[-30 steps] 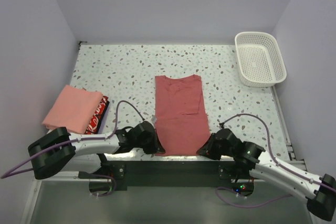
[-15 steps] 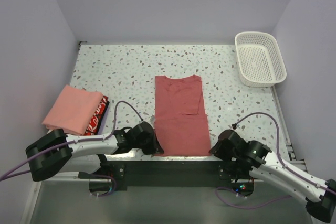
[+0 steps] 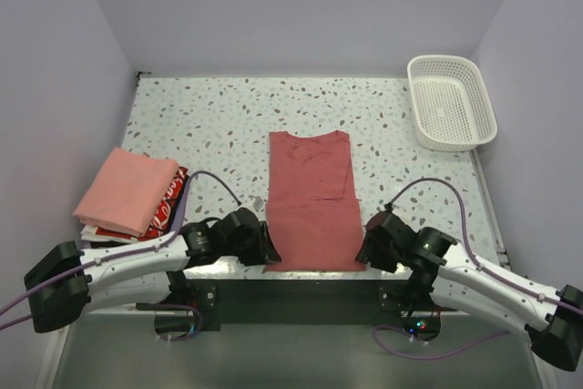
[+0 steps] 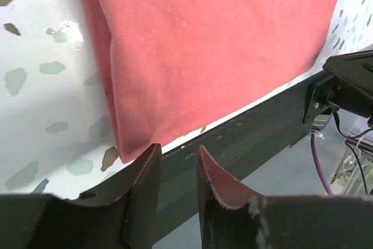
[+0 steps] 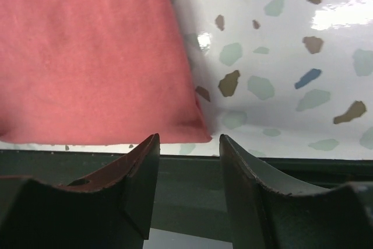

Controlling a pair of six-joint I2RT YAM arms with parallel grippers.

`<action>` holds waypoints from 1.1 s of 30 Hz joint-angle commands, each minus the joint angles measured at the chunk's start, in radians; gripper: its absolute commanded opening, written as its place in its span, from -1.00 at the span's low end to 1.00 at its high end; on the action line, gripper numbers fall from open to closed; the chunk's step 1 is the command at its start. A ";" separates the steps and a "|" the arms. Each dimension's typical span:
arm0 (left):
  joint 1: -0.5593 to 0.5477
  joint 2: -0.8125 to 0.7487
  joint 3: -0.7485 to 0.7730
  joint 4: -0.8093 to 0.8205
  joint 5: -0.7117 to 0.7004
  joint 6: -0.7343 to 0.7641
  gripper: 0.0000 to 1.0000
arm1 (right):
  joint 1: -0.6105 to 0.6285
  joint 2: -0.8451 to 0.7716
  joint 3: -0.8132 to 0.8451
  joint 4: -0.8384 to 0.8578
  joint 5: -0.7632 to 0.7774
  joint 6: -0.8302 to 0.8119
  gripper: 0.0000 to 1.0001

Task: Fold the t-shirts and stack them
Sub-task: Fold the tshirt

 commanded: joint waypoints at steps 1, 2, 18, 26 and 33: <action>-0.008 -0.035 0.047 -0.129 -0.038 0.019 -0.28 | -0.002 0.037 -0.017 0.107 -0.083 -0.052 -0.01; -0.006 -0.042 0.047 -0.157 -0.041 0.016 -0.27 | -0.002 0.046 -0.037 0.145 -0.110 -0.050 -0.01; -0.006 0.035 -0.040 -0.028 -0.015 -0.023 -0.24 | -0.002 0.030 -0.085 0.147 -0.112 -0.043 -0.01; -0.008 0.061 -0.063 0.003 -0.010 -0.035 -0.28 | -0.002 -0.010 -0.100 0.120 -0.078 -0.033 -0.01; -0.011 0.070 -0.066 0.007 0.001 -0.043 -0.45 | -0.002 -0.012 -0.111 0.118 -0.066 -0.033 -0.05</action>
